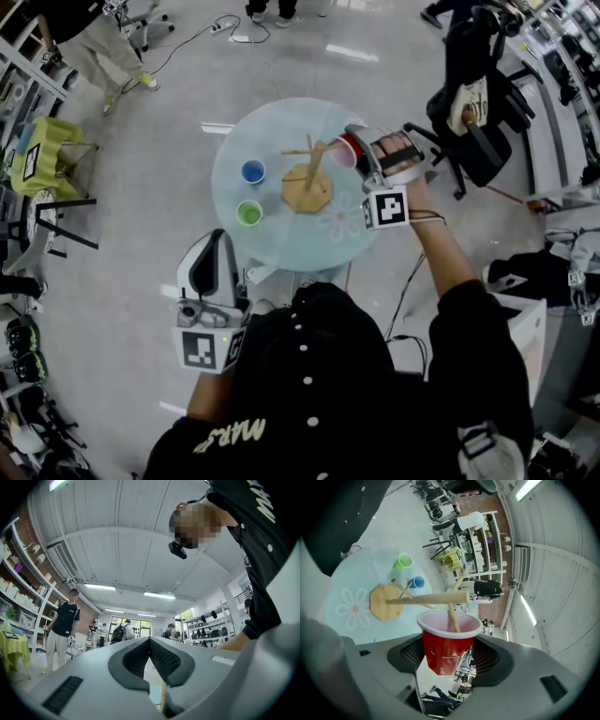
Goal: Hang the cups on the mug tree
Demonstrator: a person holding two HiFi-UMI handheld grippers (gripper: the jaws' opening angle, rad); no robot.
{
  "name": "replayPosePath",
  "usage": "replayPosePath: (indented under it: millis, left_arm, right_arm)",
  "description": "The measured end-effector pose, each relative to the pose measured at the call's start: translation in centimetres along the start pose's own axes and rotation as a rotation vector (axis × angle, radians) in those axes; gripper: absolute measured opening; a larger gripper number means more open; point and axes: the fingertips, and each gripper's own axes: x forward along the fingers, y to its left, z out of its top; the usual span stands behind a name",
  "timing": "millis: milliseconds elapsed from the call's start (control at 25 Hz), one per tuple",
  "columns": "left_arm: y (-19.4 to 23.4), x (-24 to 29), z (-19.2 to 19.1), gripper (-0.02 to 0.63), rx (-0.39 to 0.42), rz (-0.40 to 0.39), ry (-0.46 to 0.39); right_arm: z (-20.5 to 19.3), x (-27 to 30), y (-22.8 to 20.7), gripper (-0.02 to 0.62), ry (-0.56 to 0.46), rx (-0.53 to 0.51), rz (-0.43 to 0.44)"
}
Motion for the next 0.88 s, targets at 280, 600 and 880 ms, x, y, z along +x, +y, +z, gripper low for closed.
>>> replayPosePath:
  millis: [280, 600, 880]
  left_arm:
    - [0.4, -0.3, -0.4, -0.002, -0.002, 0.010, 0.015]
    - [0.4, -0.4, -0.7, -0.002, -0.010, 0.009, 0.024]
    - [0.2, -0.5, -0.9, -0.002, -0.011, 0.008, 0.028]
  right_arm:
    - [1.0, 0.5, 0.7, 0.290, 0.002, -0.038, -0.031]
    - [2.4, 0.4, 1.9, 0.329, -0.023, -0.040, -0.018]
    - [2.6, -0.2, 2.0, 0.343, -0.025, 0.005, -0.029]
